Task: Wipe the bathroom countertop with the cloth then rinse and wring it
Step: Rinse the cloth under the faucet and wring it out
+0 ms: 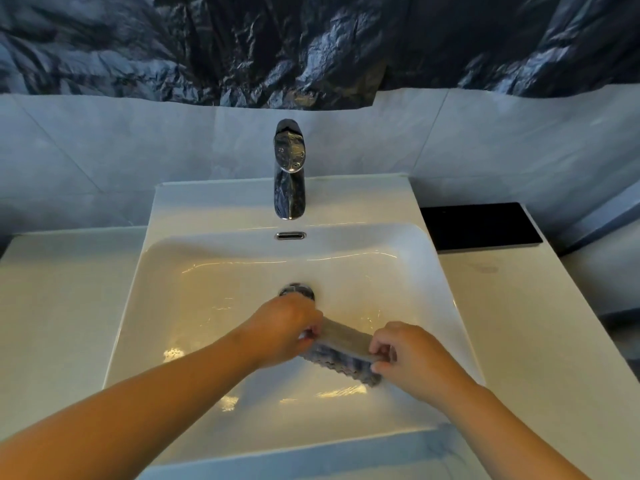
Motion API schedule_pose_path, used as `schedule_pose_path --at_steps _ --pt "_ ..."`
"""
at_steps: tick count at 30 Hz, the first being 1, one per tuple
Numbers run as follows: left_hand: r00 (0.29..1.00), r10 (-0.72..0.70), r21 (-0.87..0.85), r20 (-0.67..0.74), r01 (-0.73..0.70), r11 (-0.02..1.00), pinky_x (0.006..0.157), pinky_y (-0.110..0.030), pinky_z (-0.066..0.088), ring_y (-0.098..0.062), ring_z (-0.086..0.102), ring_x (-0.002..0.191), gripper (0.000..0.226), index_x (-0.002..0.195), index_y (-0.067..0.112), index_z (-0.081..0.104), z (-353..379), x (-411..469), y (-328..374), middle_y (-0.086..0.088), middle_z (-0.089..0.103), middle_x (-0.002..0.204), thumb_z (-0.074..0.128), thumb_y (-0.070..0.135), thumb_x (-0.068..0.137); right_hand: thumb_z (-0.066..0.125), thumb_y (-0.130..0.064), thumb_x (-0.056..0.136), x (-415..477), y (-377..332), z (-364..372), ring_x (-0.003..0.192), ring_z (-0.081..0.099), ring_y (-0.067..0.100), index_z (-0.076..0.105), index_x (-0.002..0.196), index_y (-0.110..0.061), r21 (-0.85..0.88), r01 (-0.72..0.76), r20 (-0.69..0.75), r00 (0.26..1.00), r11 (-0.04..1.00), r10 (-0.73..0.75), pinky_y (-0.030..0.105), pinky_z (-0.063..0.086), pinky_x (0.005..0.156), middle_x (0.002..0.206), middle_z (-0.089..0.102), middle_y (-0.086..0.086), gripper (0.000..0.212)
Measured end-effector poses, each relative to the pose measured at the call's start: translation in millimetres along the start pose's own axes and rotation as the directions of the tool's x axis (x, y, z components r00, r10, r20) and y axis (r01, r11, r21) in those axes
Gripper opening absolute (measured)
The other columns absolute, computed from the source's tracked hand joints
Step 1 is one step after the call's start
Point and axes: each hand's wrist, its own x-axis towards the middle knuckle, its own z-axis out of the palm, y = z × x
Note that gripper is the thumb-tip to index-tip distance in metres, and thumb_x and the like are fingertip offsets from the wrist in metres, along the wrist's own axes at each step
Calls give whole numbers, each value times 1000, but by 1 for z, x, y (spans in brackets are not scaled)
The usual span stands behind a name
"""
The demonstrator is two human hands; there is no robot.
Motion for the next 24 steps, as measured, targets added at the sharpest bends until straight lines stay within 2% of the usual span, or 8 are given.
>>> schedule_pose_path --at_steps 4,7,9,13,16,18,21,24 --pt "999 10 1 53 -10 1000 67 -29 47 -16 57 86 3 81 23 67 24 -19 2 4 61 87 65 21 78 66 -32 80 -5 -5 15 76 58 8 70 86 -27 -3 -16 107 994 1000 16 19 41 62 80 63 -10 9" --pt "996 -83 9 -38 83 996 72 -30 47 -17 54 91 12 86 19 67 28 -16 5 3 58 91 61 29 83 62 -34 86 -1 -6 13 77 57 10 72 85 -25 11 -45 -51 998 999 45 24 47 68 84 64 -8 13" --pt "991 -104 20 -86 106 994 78 -29 44 -17 50 98 19 98 18 65 24 -9 7 1 57 100 62 31 85 61 -35 87 2 -4 14 87 54 12 66 96 -25 -13 -86 -165 983 996 83 21 44 69 95 59 -7 14" --pt "988 -86 100 125 74 992 97 -37 41 -23 45 116 39 126 12 54 23 10 11 -3 56 121 58 27 90 62 -45 84 7 3 27 88 51 19 54 97 -21 -71 -255 -50 966 964 252 28 42 68 99 49 0 28" --pt "964 -98 293 247 22 956 95 -37 39 -23 46 108 34 117 16 57 22 24 13 -2 56 112 57 33 88 67 -37 82 10 4 32 85 52 15 54 96 -22 66 -274 -77 957 959 279 23 40 64 97 53 -2 23" --pt "958 -122 350 259 24 936 92 -34 40 -22 49 101 27 103 17 61 18 28 14 -1 57 102 58 35 83 65 -29 85 9 3 30 77 53 11 50 93 -22 196 -249 -73 961 948 268 18 37 57 90 56 -3 18" --pt "939 -231 85 253 217 973 77 -28 46 -17 51 89 19 85 23 59 5 21 14 5 57 89 67 36 73 62 -21 90 4 -1 22 71 58 11 48 95 -21 514 -177 -46 971 839 233 15 44 57 83 62 0 15" --pt "855 -306 -251 419 433 866 62 -26 37 -13 47 71 25 74 22 50 -17 4 16 7 51 77 72 34 71 61 -23 91 -2 -14 6 83 62 12 52 102 -26 693 -24 -168 967 721 194 18 50 67 90 64 0 15"
